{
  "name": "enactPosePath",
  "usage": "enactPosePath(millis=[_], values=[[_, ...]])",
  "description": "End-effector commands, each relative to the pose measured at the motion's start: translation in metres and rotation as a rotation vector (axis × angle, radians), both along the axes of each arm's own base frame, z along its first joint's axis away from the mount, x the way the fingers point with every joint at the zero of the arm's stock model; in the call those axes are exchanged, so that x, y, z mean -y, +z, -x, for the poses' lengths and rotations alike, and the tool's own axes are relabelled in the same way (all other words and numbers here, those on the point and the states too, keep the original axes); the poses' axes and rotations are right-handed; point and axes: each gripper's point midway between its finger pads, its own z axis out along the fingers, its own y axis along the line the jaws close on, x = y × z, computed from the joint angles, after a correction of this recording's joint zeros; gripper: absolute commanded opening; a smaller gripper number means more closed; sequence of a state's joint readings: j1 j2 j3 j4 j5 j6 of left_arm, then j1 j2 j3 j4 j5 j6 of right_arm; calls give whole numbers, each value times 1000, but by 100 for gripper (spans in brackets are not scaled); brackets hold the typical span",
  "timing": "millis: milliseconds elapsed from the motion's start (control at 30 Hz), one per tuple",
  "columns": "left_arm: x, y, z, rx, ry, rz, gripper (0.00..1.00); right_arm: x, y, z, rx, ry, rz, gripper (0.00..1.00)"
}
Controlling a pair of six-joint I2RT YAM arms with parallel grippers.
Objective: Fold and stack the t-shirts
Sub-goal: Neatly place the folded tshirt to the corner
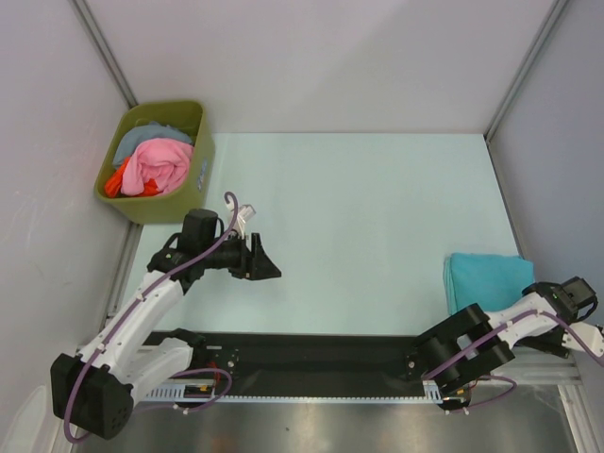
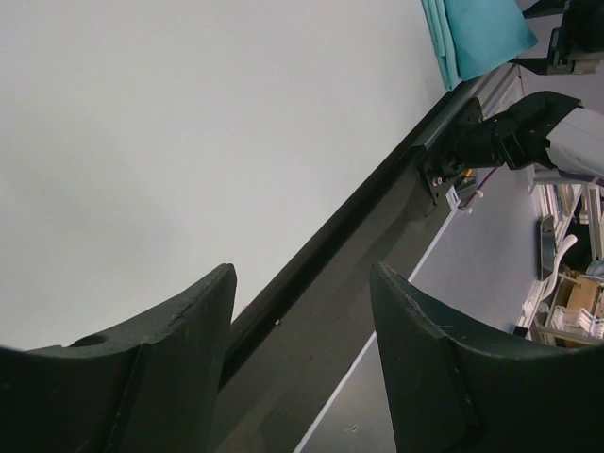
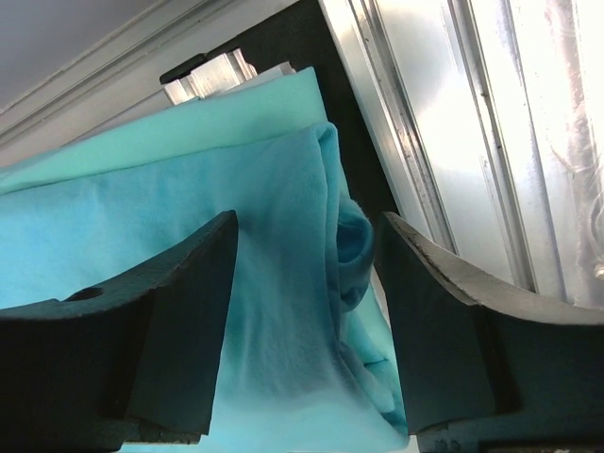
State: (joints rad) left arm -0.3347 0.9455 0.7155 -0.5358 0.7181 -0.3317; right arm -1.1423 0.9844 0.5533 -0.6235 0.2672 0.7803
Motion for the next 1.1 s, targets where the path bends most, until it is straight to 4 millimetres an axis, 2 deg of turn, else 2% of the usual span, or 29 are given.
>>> enactPosePath(millis=[0, 100, 200, 233, 333, 367, 467, 567, 667, 767, 800, 833, 900, 933, 1000, 1067], values=[[0, 14, -8, 59, -8, 10, 65, -2, -4, 3, 19, -44, 4, 65], [0, 15, -8, 62, -6, 12, 65, 2, -5, 1, 43, -54, 30, 59], [0, 13, -7, 58, -7, 9, 65, 3, -12, 3, 46, -76, 12, 35], [0, 14, -8, 61, -7, 10, 65, 5, -10, 3, 49, -74, 14, 24], [0, 13, -8, 62, -2, 9, 65, 19, 6, 3, 37, -27, 73, 0], [-1, 14, -9, 64, 0, 9, 65, 28, 21, -1, 42, -8, 116, 0], [-1, 13, -9, 64, 1, 11, 66, 42, 44, 0, -2, 39, 183, 0], [-1, 14, -10, 66, 2, 14, 66, 54, 61, -8, -38, 142, 267, 0], [-1, 14, -9, 64, 0, 13, 66, 59, 63, -20, -73, 240, 308, 0], [-1, 14, -8, 62, -1, 14, 66, 58, 55, -22, -100, 280, 303, 0], [-1, 13, -8, 61, -1, 13, 66, 54, 45, -19, -112, 283, 281, 0], [-1, 13, -8, 60, -2, 14, 66, 54, 42, -14, -128, 261, 276, 3], [-1, 13, -9, 56, -2, 14, 66, 53, 40, -7, -135, 223, 258, 19], [0, 12, -9, 55, -3, 14, 66, 54, 38, -4, -145, 208, 239, 39], [0, 11, -10, 54, -1, 14, 66, 51, 36, 5, -170, 161, 192, 55], [0, 11, -11, 51, 1, 14, 66, 54, 49, 3, -158, 143, 195, 60]])
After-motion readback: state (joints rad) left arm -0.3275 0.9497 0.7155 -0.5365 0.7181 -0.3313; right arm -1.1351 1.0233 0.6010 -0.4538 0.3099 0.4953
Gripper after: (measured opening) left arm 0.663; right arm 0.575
